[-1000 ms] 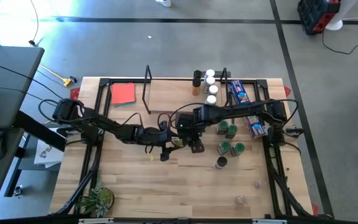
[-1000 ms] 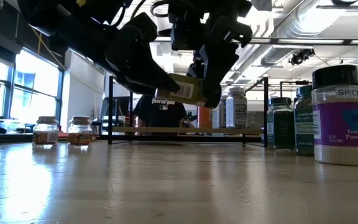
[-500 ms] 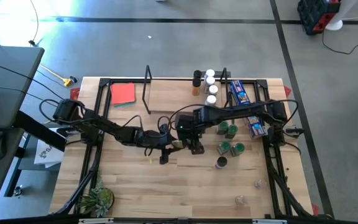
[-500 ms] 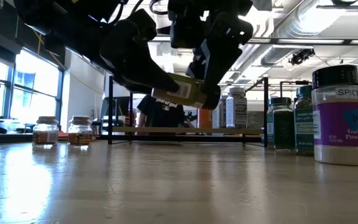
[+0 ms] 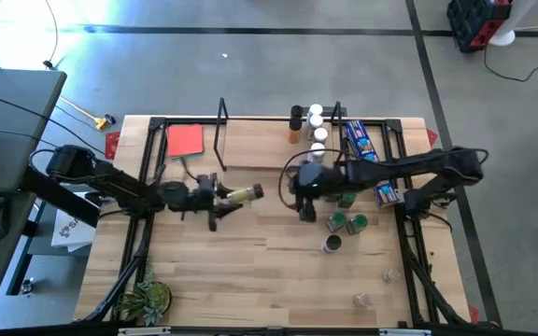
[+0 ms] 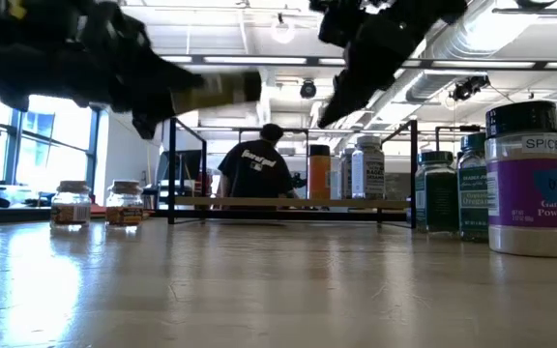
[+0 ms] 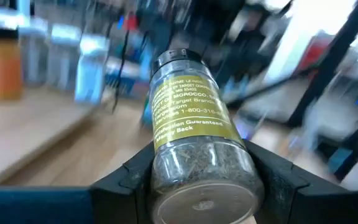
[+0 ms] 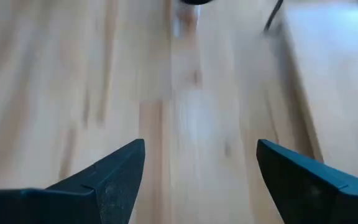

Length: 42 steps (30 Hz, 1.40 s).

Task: Shelf spices
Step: Put the top black seasoning bottle on the shelf aligned with the other black seasoning bottles

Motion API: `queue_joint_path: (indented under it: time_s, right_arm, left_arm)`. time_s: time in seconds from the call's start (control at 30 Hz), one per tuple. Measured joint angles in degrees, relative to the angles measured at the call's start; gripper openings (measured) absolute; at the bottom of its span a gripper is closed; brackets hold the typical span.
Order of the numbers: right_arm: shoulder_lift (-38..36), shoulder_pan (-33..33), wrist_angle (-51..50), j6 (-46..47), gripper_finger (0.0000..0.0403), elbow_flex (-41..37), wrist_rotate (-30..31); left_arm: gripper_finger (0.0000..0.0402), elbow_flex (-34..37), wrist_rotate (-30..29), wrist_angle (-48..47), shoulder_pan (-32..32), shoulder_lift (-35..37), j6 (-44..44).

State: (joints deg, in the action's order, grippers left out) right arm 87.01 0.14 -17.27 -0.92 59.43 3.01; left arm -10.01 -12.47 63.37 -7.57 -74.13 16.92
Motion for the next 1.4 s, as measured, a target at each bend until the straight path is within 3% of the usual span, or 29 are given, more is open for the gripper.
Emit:
queue_joint_path:
  time_s: [0.1,0.2,0.37,0.57,0.83,1.1,1.23,1.4]
  right_arm:
    - [-2.41,0.01,15.62,3.19,0.0304,-5.45,-0.44]
    - [-2.22,0.05,27.26,4.54,0.0304,-7.35,-2.34]
    - [-0.27,0.05,35.52,3.24,0.0304,-6.24,-3.47]
    - [0.02,0.23,35.97,1.93,0.0304,-3.29,-9.39]
    - [0.36,1.11,35.87,-1.62,0.0304,0.18,-9.81]
    - [5.60,1.10,33.56,-1.71,0.0302,5.19,-12.40]
    - [5.83,1.10,27.86,-2.14,0.0274,7.52,-11.93]
    - [5.57,1.05,23.14,-1.95,0.0210,9.06,-10.32]
  left_arm:
    - [0.0179,1.74,2.91,6.60,1.07,0.04,0.49]
    - [0.0181,0.60,6.57,7.28,2.06,0.04,-0.04]
    - [0.0182,-2.43,9.56,7.29,2.38,0.04,-2.67]
    - [0.0184,-4.24,10.24,6.68,2.38,0.04,-3.07]
    - [0.0185,-4.49,9.75,6.76,2.42,0.04,-3.07]
    - [0.0185,-4.49,10.02,6.00,2.38,0.00,-2.18]
    - [0.0186,-4.49,10.19,5.88,2.38,-0.02,-2.09]
    - [0.0186,-4.49,10.18,5.93,2.38,-0.04,-2.53]
